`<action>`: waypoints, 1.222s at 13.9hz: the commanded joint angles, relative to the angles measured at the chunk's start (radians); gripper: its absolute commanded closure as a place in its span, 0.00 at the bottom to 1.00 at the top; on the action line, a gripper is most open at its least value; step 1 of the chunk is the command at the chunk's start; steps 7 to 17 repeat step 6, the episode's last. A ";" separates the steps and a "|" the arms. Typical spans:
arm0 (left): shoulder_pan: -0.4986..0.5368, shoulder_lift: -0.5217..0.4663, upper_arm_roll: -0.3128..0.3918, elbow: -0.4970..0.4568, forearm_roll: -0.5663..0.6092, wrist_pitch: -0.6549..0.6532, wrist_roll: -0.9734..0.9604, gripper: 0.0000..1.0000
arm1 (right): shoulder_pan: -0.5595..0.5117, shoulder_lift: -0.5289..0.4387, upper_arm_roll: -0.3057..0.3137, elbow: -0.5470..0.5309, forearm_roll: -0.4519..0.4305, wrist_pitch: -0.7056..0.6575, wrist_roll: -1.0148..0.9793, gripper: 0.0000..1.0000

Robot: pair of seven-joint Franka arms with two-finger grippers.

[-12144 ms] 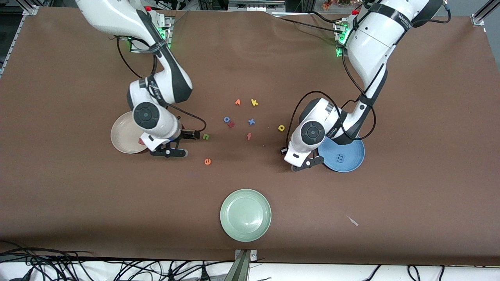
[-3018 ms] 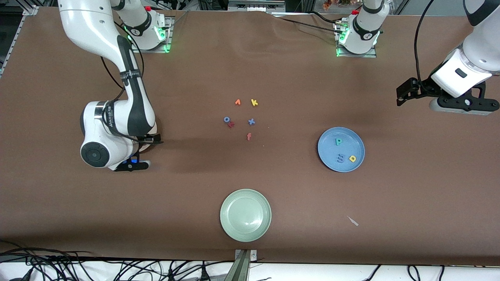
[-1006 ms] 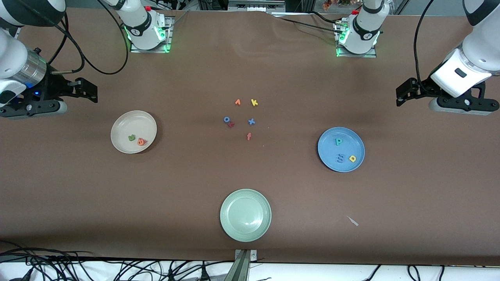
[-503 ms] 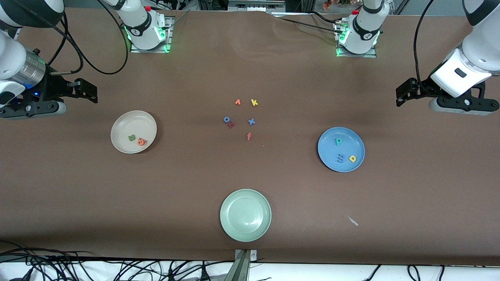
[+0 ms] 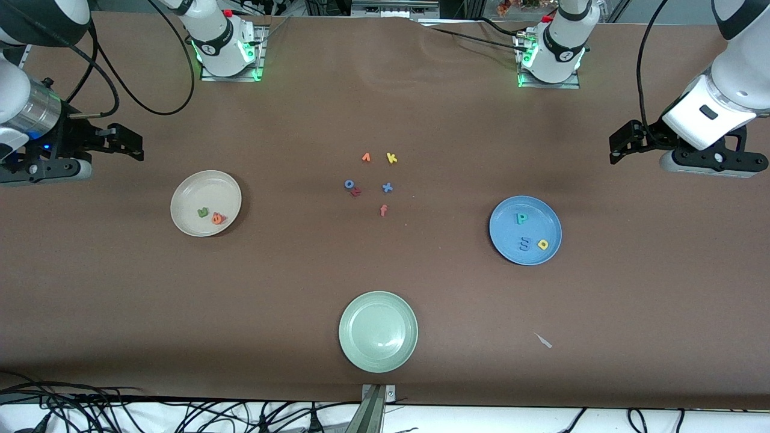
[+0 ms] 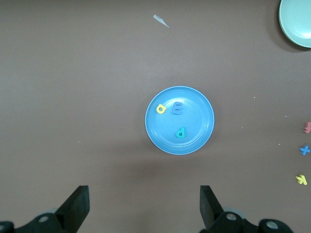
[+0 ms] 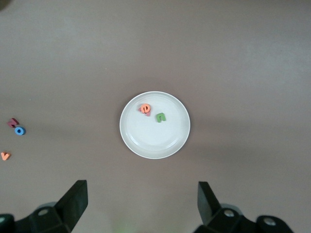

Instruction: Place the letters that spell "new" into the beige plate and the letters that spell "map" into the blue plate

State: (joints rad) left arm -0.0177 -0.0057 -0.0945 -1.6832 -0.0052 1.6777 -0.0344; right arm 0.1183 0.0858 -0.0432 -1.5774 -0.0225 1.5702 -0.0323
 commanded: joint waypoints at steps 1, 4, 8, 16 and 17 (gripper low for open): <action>-0.004 0.003 -0.001 0.010 0.010 0.004 0.005 0.00 | -0.022 -0.008 0.008 -0.015 0.004 0.013 -0.005 0.00; 0.001 0.004 -0.001 0.010 0.014 0.004 0.007 0.00 | -0.023 -0.004 0.006 -0.015 0.004 0.013 -0.005 0.00; -0.001 0.027 0.001 0.029 0.011 0.005 0.007 0.00 | -0.023 -0.004 0.008 -0.016 0.004 0.013 -0.005 0.00; -0.001 0.027 0.001 0.029 0.011 0.005 0.007 0.00 | -0.023 -0.004 0.008 -0.016 0.004 0.013 -0.005 0.00; -0.001 0.027 0.001 0.029 0.011 0.005 0.007 0.00 | -0.023 -0.004 0.008 -0.016 0.004 0.013 -0.005 0.00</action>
